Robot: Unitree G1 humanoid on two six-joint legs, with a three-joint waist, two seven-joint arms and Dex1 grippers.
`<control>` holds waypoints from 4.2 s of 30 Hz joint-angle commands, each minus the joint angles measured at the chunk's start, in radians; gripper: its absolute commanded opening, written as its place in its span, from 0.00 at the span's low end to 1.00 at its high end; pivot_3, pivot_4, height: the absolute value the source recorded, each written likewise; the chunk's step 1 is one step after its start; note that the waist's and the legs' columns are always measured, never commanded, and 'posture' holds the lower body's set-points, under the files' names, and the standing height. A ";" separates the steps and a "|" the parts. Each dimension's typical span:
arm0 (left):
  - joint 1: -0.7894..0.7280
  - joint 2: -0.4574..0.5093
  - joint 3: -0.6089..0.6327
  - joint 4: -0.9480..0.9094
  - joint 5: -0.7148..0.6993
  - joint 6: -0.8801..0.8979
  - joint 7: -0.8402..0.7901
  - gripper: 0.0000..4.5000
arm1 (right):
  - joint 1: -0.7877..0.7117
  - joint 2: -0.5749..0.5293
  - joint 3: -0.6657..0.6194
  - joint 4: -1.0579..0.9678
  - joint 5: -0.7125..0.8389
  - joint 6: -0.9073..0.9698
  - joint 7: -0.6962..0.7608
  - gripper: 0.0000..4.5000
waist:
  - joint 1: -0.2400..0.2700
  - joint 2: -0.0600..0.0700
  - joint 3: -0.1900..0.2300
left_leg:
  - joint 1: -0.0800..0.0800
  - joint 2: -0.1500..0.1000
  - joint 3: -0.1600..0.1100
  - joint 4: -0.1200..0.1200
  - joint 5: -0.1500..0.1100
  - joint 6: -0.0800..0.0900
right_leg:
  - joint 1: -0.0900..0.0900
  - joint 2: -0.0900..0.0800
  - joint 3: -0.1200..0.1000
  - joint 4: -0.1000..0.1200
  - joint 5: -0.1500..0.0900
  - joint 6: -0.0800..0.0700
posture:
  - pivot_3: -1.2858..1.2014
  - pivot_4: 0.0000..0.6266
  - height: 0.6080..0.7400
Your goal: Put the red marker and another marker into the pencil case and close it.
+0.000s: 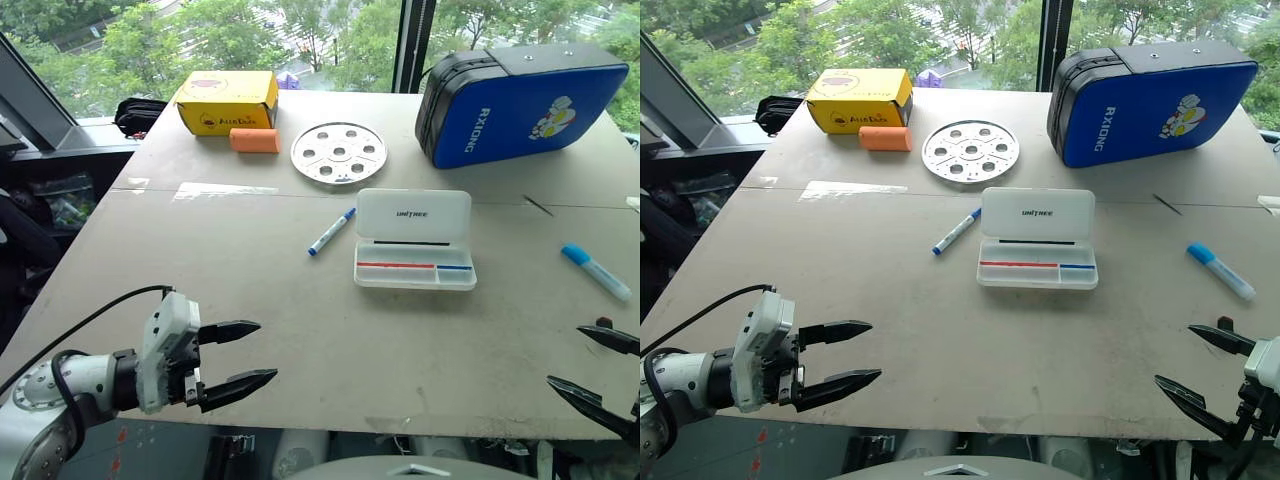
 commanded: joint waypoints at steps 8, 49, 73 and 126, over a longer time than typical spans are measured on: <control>-0.096 -0.025 -0.055 -0.086 -0.069 0.011 0.060 0.97 | -0.468 -0.217 0.296 -0.146 0.046 0.339 -0.255 1.00 | -0.008 0.000 0.000 | 0.001 0.000 0.001 0.001 0.000 0.000 | 0.000 0.001 0.002 0.001 0.000 0.000 | 0.52 0.24 1.00; 0.055 -0.054 -0.010 -0.080 0.001 -0.153 0.004 1.00 | -1.128 -0.307 0.944 0.566 -0.379 -0.001 0.198 0.02 | -0.021 0.001 0.002 | -0.001 -0.001 -0.002 0.001 0.000 0.001 | 0.000 0.000 -0.002 0.000 0.001 0.001 | 0.52 0.24 1.00; -0.604 -0.130 -0.270 0.021 -0.050 0.337 0.639 1.00 | -0.679 -0.168 0.316 -0.015 0.142 0.149 0.030 0.99 | 0.003 0.001 0.003 | -0.001 -0.002 -0.005 0.002 0.000 0.001 | 0.001 0.001 -0.003 0.003 0.003 0.004 | 0.52 0.24 1.00; -0.450 0.023 -0.150 -0.074 -0.206 0.230 0.225 1.00 | -0.981 -0.166 0.775 0.384 -0.104 0.329 -0.115 0.01 | -0.014 -0.001 0.008 | -0.002 -0.003 -0.004 0.002 -0.001 0.001 | -0.001 0.000 -0.003 0.002 0.003 0.004 | 0.52 0.24 1.00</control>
